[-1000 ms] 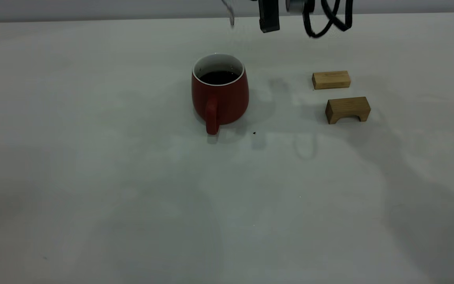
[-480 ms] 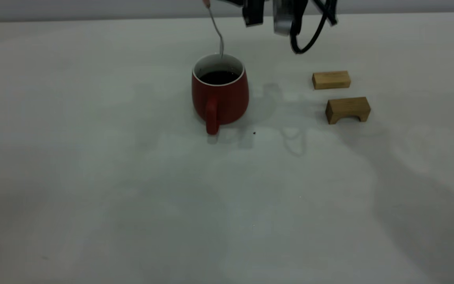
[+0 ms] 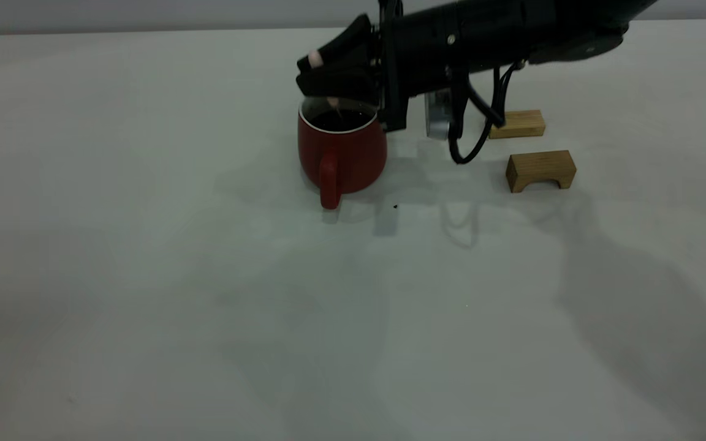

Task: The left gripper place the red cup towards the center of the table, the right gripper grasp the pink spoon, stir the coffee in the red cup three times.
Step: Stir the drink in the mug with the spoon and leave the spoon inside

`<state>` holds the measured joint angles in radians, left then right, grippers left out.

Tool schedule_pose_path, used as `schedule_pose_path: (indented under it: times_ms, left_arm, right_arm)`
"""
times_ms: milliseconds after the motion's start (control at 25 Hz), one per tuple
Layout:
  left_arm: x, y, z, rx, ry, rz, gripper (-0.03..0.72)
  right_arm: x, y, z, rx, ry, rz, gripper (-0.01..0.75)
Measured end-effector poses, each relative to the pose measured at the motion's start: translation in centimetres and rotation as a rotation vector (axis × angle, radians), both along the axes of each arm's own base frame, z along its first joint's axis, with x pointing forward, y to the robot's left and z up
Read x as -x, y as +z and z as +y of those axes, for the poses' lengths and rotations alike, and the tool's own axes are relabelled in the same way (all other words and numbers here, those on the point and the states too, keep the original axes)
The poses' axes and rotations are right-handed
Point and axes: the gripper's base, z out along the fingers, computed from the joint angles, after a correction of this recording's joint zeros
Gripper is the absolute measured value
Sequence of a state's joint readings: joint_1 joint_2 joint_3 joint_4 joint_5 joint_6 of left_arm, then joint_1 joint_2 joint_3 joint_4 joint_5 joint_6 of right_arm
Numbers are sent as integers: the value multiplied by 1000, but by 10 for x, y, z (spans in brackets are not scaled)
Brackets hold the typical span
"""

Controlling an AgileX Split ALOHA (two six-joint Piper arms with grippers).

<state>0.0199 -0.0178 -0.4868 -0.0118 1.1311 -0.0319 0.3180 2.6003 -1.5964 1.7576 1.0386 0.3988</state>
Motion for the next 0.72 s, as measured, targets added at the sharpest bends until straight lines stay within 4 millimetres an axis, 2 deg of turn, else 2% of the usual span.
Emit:
schedule_pose_path:
  times_ms: [200,320,440,600,720]
  left_arm:
    - [0,0,0,0,0,0,407]
    - [0,0,0,0,0,0,407]
    - [0,0,0,0,0,0,407]
    - [0,0,0,0,0,0,407]
    - [0,0,0,0,0,0,407]
  right_arm:
    - [-7,-3,20,-58,61,-43,129]
    - [-17,-1,25,-74,66,-83,129]
    - [-22,-2,17,-60,47,-91,129]
    - [-31,-6,-6,-20,12,-93,129]
    - [-27,-5,-20,-10,-13,-62,129]
